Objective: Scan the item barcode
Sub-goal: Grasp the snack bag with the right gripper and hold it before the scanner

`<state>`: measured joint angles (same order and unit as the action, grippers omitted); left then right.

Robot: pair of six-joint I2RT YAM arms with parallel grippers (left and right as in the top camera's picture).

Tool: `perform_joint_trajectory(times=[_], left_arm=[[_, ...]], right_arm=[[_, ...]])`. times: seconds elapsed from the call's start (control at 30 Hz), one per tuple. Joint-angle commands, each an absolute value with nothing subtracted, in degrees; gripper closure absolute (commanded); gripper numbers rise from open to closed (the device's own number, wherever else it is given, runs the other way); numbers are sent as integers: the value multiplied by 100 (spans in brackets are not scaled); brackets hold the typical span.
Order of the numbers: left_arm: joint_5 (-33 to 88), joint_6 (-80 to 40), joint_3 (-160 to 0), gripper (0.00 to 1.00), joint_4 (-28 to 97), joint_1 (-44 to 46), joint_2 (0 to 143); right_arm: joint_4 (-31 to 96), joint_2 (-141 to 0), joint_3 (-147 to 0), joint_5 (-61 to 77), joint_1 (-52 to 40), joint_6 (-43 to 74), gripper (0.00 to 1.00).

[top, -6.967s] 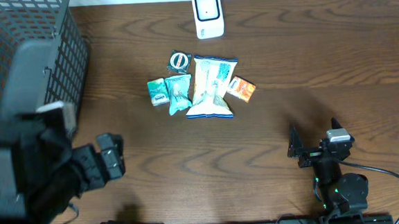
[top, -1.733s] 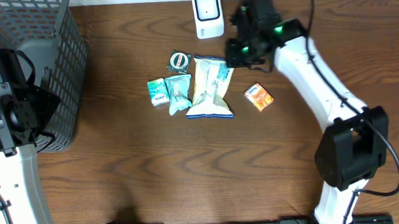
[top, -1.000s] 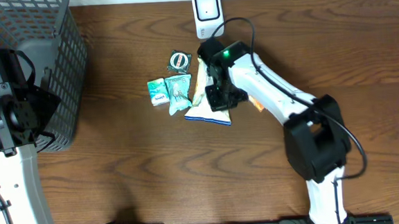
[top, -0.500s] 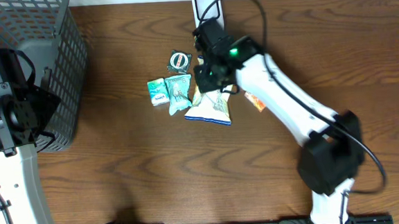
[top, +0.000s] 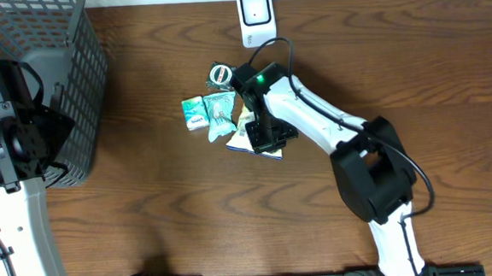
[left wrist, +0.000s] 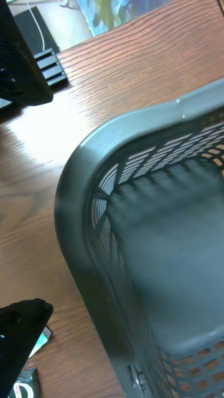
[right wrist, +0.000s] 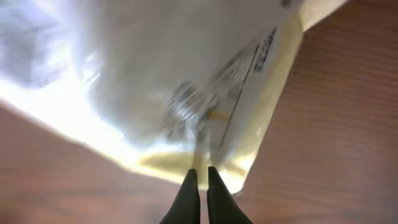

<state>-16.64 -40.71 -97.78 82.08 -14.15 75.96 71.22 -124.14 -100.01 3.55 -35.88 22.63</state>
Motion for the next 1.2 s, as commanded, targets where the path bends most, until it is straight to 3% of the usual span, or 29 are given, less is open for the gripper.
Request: perform_joint_trajectory(times=[0.0, 0.17, 0.4, 0.7, 1.0, 1.07, 1.17], left_arm=[[-1721, -4121, -9767, 2, 8221, -1446, 7555], [-1721, -4121, -9767, 2, 8221, -1446, 7555], [-1721, -4123, -9767, 2, 8221, -1446, 7555], [-1721, -4123, -9767, 2, 8221, -1446, 7555], [-1721, -4121, -9767, 2, 8221, -1446, 7555], [-1721, -4121, -9767, 2, 8221, -1446, 7555], [-1721, -4121, -9767, 2, 8221, -1446, 7555]], right_arm=[[6919, -11502, -10051, 281, -3601, 2331, 99], [5806, -11089, -10049, 185, -3649, 2108, 97], [5614, -11789, -10033, 99, -3717, 2189, 99], [6156, -13032, -10033, 349, -3892, 2440, 99], [6879, -11946, -10049, -316, -3752, 2440, 99], [6355, -11526, -10049, -746, -3634, 2381, 85], [5708, -11408, -10049, -784, -3531, 2084, 82]])
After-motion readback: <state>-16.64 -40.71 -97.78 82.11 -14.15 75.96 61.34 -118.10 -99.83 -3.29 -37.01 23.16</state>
